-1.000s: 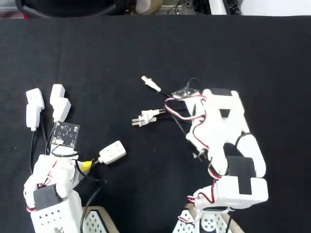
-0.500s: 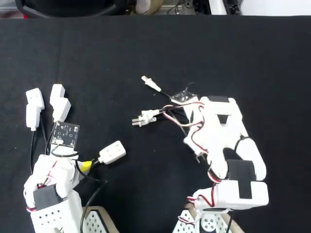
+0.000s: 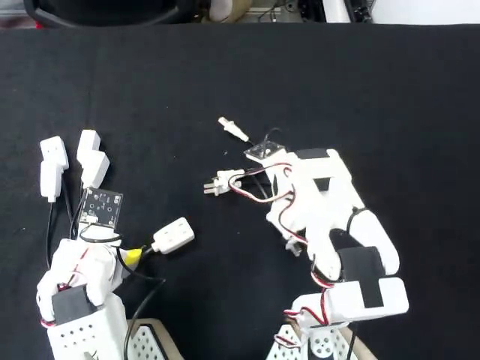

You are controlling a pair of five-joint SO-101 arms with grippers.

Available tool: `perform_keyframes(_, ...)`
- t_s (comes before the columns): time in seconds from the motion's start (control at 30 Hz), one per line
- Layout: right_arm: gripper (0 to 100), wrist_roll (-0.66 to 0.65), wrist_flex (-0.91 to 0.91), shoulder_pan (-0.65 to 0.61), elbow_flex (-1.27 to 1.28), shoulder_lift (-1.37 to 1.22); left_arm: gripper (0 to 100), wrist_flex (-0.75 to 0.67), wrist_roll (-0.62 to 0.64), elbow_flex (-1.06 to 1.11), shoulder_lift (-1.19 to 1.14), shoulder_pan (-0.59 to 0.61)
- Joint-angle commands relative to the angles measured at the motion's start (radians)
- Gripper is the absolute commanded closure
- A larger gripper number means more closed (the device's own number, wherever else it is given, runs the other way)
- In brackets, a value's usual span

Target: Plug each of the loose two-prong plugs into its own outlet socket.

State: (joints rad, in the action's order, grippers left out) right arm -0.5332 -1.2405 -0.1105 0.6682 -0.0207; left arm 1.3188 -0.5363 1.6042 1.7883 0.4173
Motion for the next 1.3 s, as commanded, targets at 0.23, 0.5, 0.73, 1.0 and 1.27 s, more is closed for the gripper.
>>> perform_keyframes(0.23, 98.6, 0.028, 0.006, -0.080, -0.107, -0.177, 64, 0.003, -0.006, -0.005, -0.003, 0.005)
perform_keyframes(0.5, 98.6, 0.058, -0.037, -0.078, -0.189, -0.252, 64, 0.003, -0.006, -0.005, -0.003, 0.005)
perform_keyframes(0.73, 98.7, 0.061, -0.052, -0.058, -0.191, -0.150, 64, 0.003, -0.006, -0.004, -0.003, 0.001)
perform_keyframes(1.0, 98.7, 0.069, -0.222, -0.129, -0.119, 0.404, 64, 0.002, 0.000, -0.004, -0.003, -0.116)
perform_keyframes(1.27, 98.7, 0.404, 0.153, -0.356, 0.165, 1.009, 64, -0.063, 0.184, -0.054, 0.041, -0.323)
